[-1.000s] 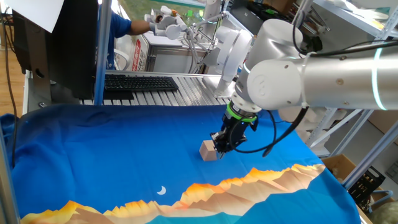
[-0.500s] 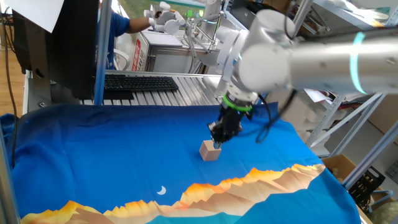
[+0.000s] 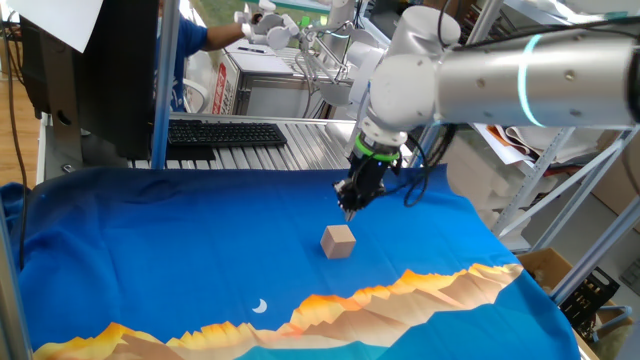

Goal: Approach and touch the side of the small block

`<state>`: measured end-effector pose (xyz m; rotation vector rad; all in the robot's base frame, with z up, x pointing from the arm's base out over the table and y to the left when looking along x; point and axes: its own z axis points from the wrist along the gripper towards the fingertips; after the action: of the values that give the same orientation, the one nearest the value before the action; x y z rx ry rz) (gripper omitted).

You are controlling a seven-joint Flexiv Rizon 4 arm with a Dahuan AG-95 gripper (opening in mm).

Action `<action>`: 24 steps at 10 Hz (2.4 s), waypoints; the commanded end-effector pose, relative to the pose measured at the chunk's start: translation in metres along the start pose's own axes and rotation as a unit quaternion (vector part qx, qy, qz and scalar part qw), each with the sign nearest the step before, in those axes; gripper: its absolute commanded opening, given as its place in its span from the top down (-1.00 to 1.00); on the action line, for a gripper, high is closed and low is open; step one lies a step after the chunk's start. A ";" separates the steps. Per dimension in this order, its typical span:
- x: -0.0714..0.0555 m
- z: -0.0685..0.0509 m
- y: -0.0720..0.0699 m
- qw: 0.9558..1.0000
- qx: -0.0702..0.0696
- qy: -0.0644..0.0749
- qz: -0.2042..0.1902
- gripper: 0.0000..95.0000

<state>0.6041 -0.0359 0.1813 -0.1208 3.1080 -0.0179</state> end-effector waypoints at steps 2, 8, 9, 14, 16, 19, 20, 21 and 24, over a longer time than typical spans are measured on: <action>0.003 -0.001 0.000 1.000 0.002 -0.004 0.026 1.00; 0.003 -0.003 0.001 0.998 -0.003 0.023 0.067 1.00; 0.003 -0.003 0.001 0.998 -0.003 0.023 0.066 1.00; 0.003 -0.003 0.001 0.996 -0.012 0.031 0.080 1.00; 0.003 -0.003 0.001 0.995 -0.019 0.045 0.091 1.00; 0.003 -0.003 0.001 0.994 -0.023 0.047 0.093 1.00; 0.003 -0.003 0.001 0.994 -0.022 0.045 0.097 1.00; 0.002 -0.002 -0.001 0.995 -0.021 0.040 0.092 1.00; -0.006 0.012 -0.016 0.998 -0.016 -0.008 0.061 1.00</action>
<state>0.6096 -0.0484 0.1730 0.0995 3.1183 0.0332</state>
